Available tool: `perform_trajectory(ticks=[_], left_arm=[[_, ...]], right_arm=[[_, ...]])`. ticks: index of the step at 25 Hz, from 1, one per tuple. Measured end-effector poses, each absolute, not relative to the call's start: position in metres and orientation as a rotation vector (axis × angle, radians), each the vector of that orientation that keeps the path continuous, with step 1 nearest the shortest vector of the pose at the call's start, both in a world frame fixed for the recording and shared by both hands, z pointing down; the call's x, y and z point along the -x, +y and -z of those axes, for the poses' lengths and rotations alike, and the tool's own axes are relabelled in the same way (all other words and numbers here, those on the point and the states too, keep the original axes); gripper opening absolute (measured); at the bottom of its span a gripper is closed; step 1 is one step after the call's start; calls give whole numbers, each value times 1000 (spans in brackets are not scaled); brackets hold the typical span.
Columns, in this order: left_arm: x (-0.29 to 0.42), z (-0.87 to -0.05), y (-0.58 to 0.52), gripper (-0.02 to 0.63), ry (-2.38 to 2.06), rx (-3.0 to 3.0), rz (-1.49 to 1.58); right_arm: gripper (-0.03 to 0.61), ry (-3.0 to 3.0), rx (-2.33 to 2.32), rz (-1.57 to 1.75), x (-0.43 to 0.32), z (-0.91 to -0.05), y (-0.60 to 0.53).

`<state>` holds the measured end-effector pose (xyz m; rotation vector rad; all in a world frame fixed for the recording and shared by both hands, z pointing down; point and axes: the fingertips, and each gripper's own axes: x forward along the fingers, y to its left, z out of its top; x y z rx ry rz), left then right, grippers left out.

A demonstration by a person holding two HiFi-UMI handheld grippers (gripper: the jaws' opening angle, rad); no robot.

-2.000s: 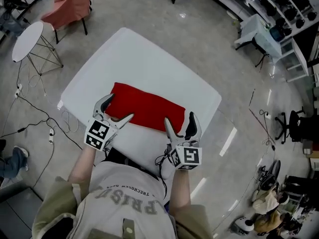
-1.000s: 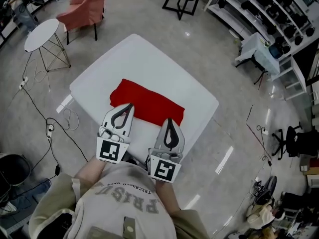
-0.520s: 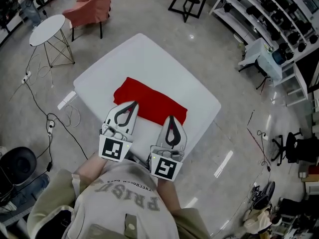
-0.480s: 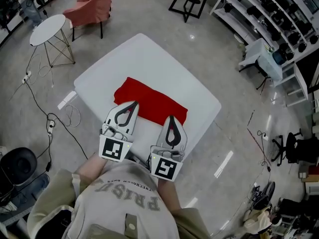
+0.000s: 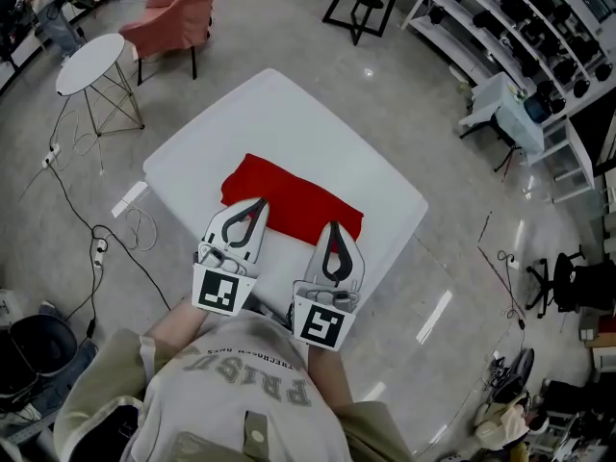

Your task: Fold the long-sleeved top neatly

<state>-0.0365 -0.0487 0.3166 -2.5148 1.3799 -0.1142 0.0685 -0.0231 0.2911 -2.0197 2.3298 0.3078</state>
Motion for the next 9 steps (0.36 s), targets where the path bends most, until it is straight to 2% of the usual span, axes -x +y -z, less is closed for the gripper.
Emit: perform_trajectory(ticks=[9], left_arm=[[41, -316, -50, 11, 1374, 2530, 105]], right_arm=[[-2, 2334, 2023, -310, -62, -289, -24]])
